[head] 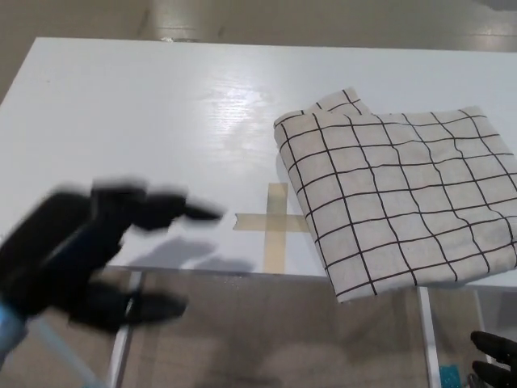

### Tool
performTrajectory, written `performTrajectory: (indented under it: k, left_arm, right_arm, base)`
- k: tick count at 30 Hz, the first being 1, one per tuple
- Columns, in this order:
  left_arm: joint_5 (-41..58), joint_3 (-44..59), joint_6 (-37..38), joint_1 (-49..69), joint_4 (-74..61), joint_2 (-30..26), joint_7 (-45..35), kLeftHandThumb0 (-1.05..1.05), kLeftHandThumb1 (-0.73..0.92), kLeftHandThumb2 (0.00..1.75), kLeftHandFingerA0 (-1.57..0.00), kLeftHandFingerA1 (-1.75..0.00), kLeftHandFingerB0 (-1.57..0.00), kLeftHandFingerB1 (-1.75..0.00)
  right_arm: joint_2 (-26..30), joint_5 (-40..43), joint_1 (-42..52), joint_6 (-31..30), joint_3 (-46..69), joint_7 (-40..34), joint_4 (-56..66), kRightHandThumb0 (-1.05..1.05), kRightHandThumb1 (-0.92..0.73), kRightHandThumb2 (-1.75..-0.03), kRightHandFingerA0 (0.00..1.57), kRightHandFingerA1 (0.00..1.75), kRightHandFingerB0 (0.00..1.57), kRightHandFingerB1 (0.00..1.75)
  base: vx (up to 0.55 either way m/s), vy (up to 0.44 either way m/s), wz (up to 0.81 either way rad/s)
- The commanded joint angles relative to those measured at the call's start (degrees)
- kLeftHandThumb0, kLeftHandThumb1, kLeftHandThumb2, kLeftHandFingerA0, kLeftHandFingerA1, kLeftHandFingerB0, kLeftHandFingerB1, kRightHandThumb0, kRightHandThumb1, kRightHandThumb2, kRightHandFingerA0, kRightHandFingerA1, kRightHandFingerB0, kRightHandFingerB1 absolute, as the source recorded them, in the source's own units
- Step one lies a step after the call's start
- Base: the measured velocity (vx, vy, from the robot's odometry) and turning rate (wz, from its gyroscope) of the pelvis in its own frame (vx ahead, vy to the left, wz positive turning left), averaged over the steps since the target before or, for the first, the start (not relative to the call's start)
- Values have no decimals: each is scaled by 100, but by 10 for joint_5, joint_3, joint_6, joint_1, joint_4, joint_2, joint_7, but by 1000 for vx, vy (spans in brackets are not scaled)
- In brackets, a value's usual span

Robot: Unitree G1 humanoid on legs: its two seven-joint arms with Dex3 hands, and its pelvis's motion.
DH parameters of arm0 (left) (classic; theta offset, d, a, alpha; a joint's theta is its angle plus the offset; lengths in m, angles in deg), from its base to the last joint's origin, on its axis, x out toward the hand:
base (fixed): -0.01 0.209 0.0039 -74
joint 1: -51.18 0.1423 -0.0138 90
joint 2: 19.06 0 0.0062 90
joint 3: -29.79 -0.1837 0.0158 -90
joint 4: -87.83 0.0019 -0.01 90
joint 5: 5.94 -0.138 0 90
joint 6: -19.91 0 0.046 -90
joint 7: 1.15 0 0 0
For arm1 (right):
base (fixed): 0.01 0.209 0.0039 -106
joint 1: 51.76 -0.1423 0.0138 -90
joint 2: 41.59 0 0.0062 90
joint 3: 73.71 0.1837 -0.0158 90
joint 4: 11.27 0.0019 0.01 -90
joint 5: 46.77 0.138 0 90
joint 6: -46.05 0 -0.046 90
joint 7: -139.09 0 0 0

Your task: Use the left hand to fold a white towel with checkered patterns in half.

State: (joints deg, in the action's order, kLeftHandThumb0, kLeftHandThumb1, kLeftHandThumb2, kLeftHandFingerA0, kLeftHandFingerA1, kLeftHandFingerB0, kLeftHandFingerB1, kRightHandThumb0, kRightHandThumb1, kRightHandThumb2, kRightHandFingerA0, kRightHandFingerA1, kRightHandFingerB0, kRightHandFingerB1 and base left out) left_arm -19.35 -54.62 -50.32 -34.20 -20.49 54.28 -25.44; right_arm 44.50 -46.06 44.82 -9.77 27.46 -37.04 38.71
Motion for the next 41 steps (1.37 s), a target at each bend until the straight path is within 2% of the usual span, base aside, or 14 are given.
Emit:
performTrajectory:
  k: [1, 5, 6, 7, 11, 12, 17, 18, 19, 20, 24, 37, 38, 41]
  left_arm:
    - [251, 83, 35, 211, 239, 45, -136, -84, 53, 88, -58, -50, -55, -47]
    - [241, 91, 20, 202, 292, 50, -132, -84, 49, 85, -59, -49, -54, -46]
    - [238, 94, 9, 195, 313, 51, -133, -83, 49, 61, -65, -42, -57, -38]
    - [229, 96, -5, 176, 362, 55, -131, -74, 38, 75, -59, -48, -47, -43]
    - [186, 85, 11, 141, 453, 62, -102, -69, 37, 72, -54, -47, -45, -43]
    - [144, 72, 25, 122, 497, 64, -58, -61, 43, 55, -50, -37, -46, -35]
    - [105, 69, -13, 82, 579, 90, 30, -54, 40, 54, -40, -34, -44, -34]
    - [102, 69, -19, 89, 590, 102, 48, -53, 34, 64, -35, -41, -39, -40]
    - [101, 70, -19, 99, 603, 115, 63, -53, 34, 64, -35, -41, -39, -40]
    - [96, 67, -23, 98, 609, 122, 75, -47, 39, 53, -39, -34, -42, -34]
    - [50, 39, -15, 69, 646, 140, 136, -46, 41, 53, -41, -35, -40, -33]
    - [30, -7, 41, -20, 709, 123, 161, -50, 43, 54, -41, -38, -38, -34]
    - [32, -10, 50, -26, 721, 119, 162, -55, 37, 70, -36, -46, -33, -43]
    - [31, -13, 59, -33, 736, 116, 169, -55, 38, 70, -36, -46, -32, -43]
  right_arm:
    - [-13, 35, 38, -22, 21, -2, 15, -54, -66, -59, 42, 58, 57, 50]
    - [-19, 51, 48, -36, 24, 14, 26, -53, -66, -59, 42, 59, 56, 50]
    - [-21, 52, 51, -39, 23, 17, 26, -53, -65, -59, 42, 59, 55, 49]
    - [-26, 54, 55, -46, 21, 22, 23, -52, -64, -59, 42, 59, 53, 48]
    - [-33, 45, 64, -57, 14, 19, 17, -52, -64, -59, 42, 59, 53, 47]
    - [-36, 39, 71, -69, 8, 19, 21, -52, -64, -59, 41, 56, 51, 46]
    - [-40, 39, 85, -67, 2, 40, 7, -51, -66, -59, 41, 57, 48, 45]
    - [-39, 41, 106, -61, 4, 45, 8, -50, -66, -59, 42, 61, 47, 45]
    - [-39, 43, 130, -53, 6, 49, 13, -50, -66, -59, 42, 61, 47, 45]
    - [-37, 45, 136, -52, 8, 50, 16, -50, -66, -60, 41, 62, 47, 45]
    - [-35, 38, 122, -74, 5, 41, 41, -49, -66, -59, 40, 59, 44, 44]
    - [-33, 42, 109, -71, 20, 33, 39, -49, -65, -59, 38, 57, 43, 44]
    - [-32, 42, 106, -73, 20, 35, 39, -49, -65, -59, 38, 57, 43, 44]
    - [-32, 43, 103, -76, 20, 36, 39, -49, -65, -58, 40, 58, 45, 44]
  base:
    - [0, 0, 0]
    - [0, 0, 0]
    - [0, 0, 0]
    - [0, 0, 0]
    - [0, 0, 0]
    - [0, 0, 0]
    - [0, 0, 0]
    - [0, 0, 0]
    - [0, 0, 0]
    - [0, 0, 0]
    - [0, 0, 0]
    - [0, 0, 0]
    - [0, 0, 0]
    - [0, 0, 0]
